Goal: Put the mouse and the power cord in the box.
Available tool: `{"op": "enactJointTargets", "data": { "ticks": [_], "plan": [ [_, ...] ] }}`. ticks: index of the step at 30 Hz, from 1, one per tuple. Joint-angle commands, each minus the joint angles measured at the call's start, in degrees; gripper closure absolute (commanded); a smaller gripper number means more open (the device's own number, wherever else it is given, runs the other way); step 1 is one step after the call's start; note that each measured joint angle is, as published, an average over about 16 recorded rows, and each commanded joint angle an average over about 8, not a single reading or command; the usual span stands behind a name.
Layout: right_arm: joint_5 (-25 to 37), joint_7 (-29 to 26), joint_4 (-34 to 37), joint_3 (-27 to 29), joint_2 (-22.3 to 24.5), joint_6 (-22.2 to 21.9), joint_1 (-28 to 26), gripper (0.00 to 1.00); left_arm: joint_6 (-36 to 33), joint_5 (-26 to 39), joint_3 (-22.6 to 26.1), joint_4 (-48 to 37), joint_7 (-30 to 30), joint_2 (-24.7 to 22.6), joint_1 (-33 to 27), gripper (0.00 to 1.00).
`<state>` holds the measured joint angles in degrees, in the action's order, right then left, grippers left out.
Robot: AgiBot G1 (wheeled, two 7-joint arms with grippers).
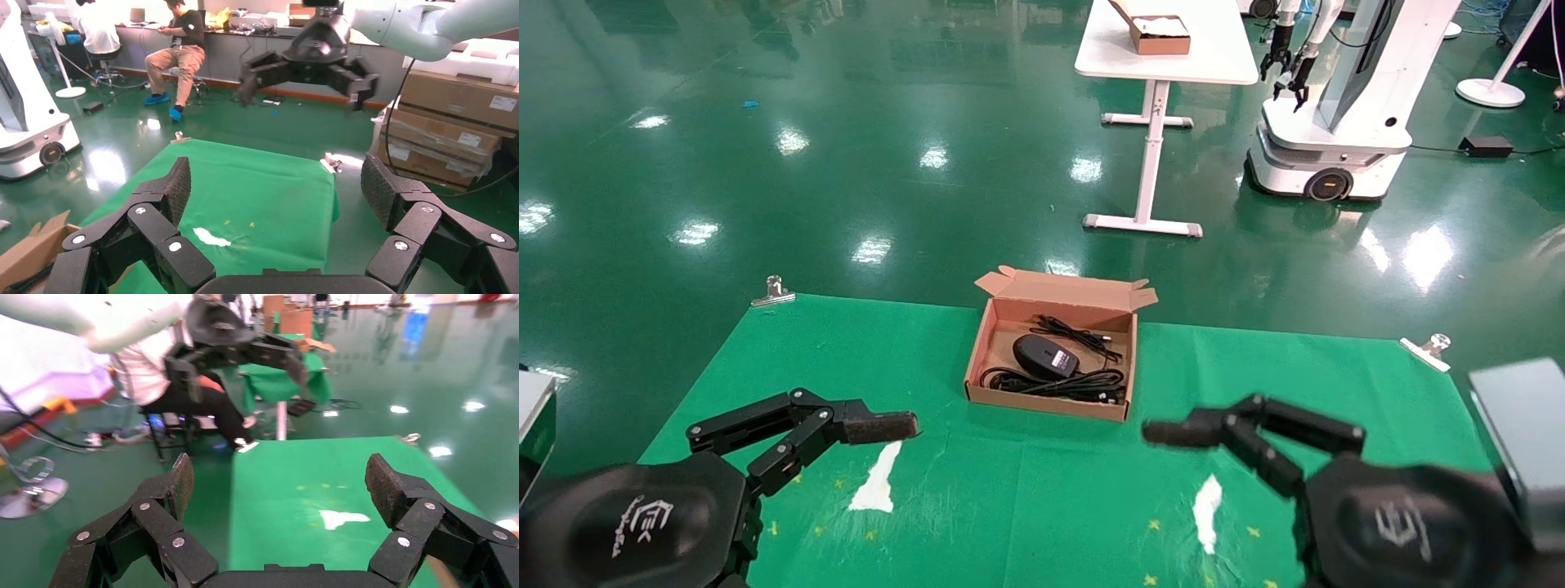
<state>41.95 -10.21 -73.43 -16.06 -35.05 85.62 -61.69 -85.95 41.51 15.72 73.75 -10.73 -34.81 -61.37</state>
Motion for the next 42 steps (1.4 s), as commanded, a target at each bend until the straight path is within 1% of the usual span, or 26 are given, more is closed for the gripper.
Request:
{"op": "enactJointTargets", "data": {
  "ticks": [1,42],
  "plan": [
    [-0.67,-1.35,-0.88,0.31,0.14,0.49,0.90,0.00,-0.52,-0.61,-0.61,0.44,-0.04,0.48,0.45,0.00],
    [-0.12,-0.50,-0.14,0.05,0.03,0.08,0.15,0.00,0.23,0.28,0.24,-0.18,0.00,-0.15,-0.14,0.00]
  ]
}}
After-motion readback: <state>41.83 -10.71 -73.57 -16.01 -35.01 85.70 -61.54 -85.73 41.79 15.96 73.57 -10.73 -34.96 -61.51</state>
